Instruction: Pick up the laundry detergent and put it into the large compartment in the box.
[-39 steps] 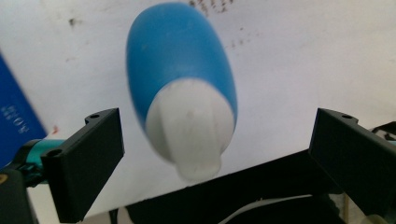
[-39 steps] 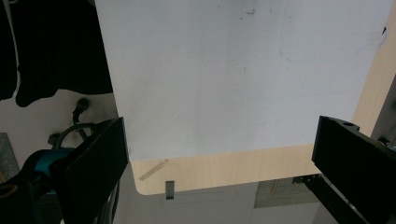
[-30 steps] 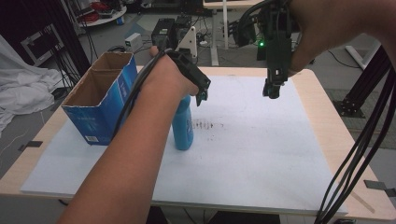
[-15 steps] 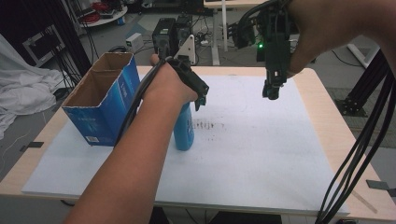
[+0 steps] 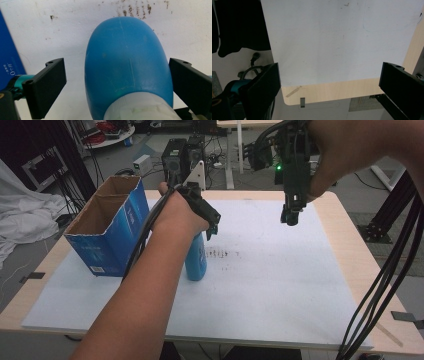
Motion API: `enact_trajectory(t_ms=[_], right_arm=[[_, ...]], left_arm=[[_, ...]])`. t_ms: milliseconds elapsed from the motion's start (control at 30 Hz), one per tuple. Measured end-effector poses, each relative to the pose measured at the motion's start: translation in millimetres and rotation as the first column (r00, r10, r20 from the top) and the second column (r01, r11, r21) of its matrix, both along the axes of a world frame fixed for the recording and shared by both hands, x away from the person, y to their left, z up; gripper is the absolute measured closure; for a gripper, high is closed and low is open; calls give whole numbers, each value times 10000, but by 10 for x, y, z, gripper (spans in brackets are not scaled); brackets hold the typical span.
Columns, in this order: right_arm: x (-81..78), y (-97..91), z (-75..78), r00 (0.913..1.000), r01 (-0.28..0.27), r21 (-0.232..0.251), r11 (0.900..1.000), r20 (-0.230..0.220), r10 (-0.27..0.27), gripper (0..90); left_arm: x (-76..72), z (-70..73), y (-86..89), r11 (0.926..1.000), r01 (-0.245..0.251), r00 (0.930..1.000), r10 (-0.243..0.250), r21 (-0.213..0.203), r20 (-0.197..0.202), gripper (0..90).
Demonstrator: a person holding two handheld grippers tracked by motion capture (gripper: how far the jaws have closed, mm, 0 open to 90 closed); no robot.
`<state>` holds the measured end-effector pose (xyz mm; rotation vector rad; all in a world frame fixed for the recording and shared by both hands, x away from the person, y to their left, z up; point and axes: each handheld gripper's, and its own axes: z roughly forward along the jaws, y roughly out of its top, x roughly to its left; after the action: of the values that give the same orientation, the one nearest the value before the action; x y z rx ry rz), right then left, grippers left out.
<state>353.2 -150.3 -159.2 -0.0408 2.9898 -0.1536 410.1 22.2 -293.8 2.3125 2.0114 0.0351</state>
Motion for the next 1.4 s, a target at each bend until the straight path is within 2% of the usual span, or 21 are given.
enact_trajectory(t_ms=[267, 467, 933, 1067, 1100, 1400], right_arm=[[11, 27, -5, 10000, -64, 39, 10000, 7, 64, 27], [19, 36, -20, 9999, -21, 46, 10000, 109, 21, 27], [24, 22, -9, 9998, -67, 138, 9999, 164, 65, 27], [24, 18, 4, 9999, -45, 209, 9998, 152, 42, 27], [27, 12, 11, 9998, -16, 274, 9996, 198, 10, 27], [29, 7, 6, 9998, 11, 248, 9997, 196, -16, 27]], left_arm=[[-2, 0, -4, 10000, -24, 10000, 24, 54, 54, 42], [0, -2, -24, 9999, 75, 10000, -75, 111, 1, 101], [4, 2, -31, 9996, 129, 9999, -128, 231, -52, 111], [6, 5, -18, 9996, 207, 9998, -207, 211, -22, 153], [5, 2, -23, 9997, 196, 9998, -196, 168, 3, 200], [1, 16, -29, 9996, 137, 9999, -138, 259, 26, 215]])
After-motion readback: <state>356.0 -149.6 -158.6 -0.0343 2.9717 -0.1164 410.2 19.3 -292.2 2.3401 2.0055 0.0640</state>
